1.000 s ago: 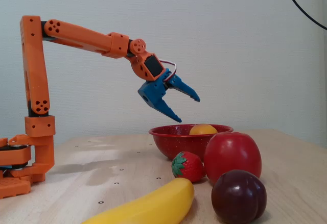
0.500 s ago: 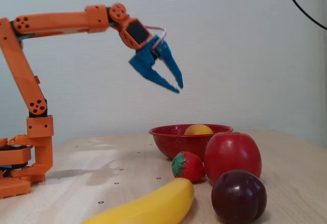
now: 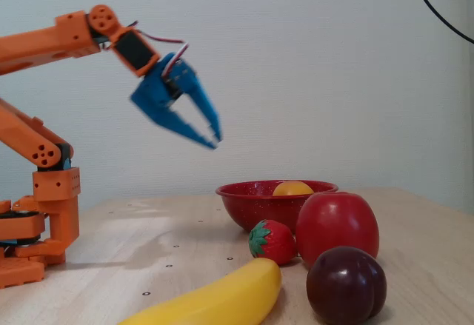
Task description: Put the peach in the red bowl.
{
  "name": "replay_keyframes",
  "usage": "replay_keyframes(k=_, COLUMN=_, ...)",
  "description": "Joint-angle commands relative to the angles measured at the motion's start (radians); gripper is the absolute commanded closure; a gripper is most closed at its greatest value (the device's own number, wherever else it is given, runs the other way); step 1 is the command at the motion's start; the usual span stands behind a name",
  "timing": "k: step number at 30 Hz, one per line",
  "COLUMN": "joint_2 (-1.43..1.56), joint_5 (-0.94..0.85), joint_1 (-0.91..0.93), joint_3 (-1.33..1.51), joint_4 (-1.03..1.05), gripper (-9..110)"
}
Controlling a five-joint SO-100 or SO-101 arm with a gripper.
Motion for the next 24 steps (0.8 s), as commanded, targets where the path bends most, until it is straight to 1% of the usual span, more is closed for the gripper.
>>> replay_keyframes(k=1, joint_2=0.086, joint_5=0.031, joint_1=-0.034, joint_3=0.011, joint_4=0.034, gripper=101)
replay_keyframes(k=4, joint_2=0.158, joint_5=0.067, joint_1=-0.055, joint_3=0.13, joint_4=0.035, gripper=101)
replay_keyframes(k=10, joint_2=0.305, joint_5=0.094, joint_1=-0.075, joint_3=0.402, joint_4=-0.091, gripper=101)
replay_keyframes(k=14, joint_2=0.393, joint_5=0.08, joint_1=-0.074, joint_3=0.538, joint_4=-0.181, gripper=101)
replay_keyframes(k=20, joint_2=0.552, joint_5=0.046, joint_1=-0.077, joint_3=0.71, joint_4=-0.229, gripper=101)
replay_keyframes(k=24, joint_2=0.63, joint_5=0.061, joint_1=-0.097, joint_3=0.821, joint_4=-0.285, gripper=101)
